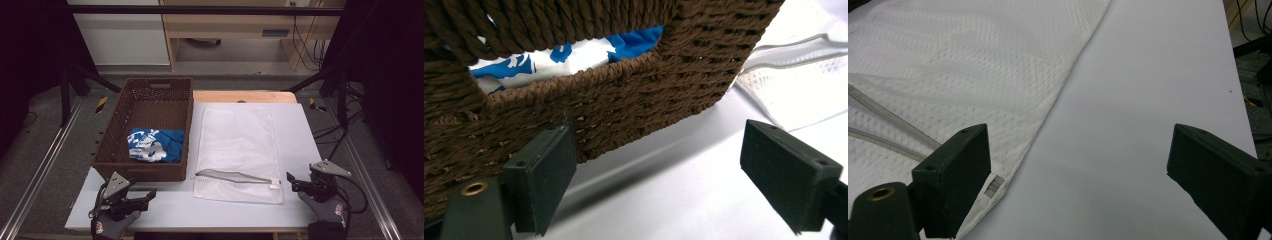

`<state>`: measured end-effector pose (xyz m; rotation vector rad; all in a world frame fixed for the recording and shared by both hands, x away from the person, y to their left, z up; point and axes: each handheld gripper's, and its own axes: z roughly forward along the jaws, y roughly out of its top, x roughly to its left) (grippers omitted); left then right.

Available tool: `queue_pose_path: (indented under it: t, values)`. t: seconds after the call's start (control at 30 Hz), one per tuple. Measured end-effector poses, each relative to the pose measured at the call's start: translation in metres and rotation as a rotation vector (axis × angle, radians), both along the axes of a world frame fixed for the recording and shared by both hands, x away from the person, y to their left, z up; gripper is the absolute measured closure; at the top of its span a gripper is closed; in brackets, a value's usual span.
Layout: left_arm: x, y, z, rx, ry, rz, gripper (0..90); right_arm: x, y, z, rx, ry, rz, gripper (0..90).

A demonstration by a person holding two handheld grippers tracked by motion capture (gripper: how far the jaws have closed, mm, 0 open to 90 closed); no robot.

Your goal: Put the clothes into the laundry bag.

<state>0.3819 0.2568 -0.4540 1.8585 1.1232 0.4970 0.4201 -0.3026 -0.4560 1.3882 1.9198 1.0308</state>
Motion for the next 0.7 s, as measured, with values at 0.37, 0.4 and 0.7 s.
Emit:
queue_pose_path:
  t: [0.37, 0.4, 0.7]
  values:
    - [-0.005, 0.002, 0.012, -0.034, -0.035, 0.012, 13.6, -0.002, 0.004, 0.000, 0.008, -0.009, 0.011, 10.6]
    - [-0.005, 0.003, 0.013, -0.037, -0.036, 0.014, 13.6, -0.002, 0.004, 0.000, 0.010, -0.009, 0.013, 10.6]
    - [-0.009, 0.002, 0.027, -0.054, -0.074, 0.029, 13.4, -0.004, 0.019, 0.009, 0.025, -0.014, 0.039, 10.4]
